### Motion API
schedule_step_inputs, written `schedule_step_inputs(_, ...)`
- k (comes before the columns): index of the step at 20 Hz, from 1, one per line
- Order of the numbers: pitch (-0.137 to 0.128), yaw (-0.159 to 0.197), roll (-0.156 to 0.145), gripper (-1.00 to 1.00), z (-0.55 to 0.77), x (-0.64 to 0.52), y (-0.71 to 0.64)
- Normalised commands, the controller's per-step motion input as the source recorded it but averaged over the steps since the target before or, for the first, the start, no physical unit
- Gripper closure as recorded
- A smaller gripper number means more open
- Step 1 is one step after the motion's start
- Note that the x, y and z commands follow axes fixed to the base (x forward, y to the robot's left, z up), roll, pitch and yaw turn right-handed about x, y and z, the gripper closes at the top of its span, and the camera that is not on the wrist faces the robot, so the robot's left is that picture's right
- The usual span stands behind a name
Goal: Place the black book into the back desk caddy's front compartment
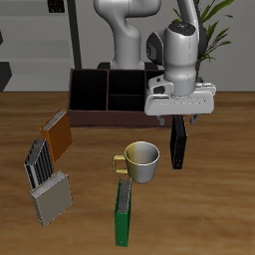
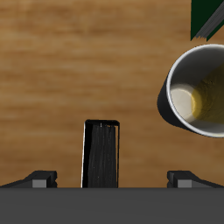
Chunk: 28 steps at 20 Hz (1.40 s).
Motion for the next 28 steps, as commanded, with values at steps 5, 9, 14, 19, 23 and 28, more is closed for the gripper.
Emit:
schedule_step_inputs(5,-0.011,-0.009,-0.008,-1.0,-0.26,-0.04,-0.06)
schedule_step_inputs(9,0.038,-0.011,0.007,-1.0,-0.26,0.0,-0.05)
schedule_step_inputs(14,0.04,0.004,0.026,1.0,-0.23,0.01,0.05)
schedule_step_inputs(19,0.028,-0.002,0.024,1.0,-0.13,0.01,0.0)
schedule_step_inputs(23,0.017,-0.003,0.02,1.0,-0.02,-0.03,-0.01)
schedule_step_inputs(28,-0.029,0.039,0.018,1.0,0.29,-0.01,-0.09)
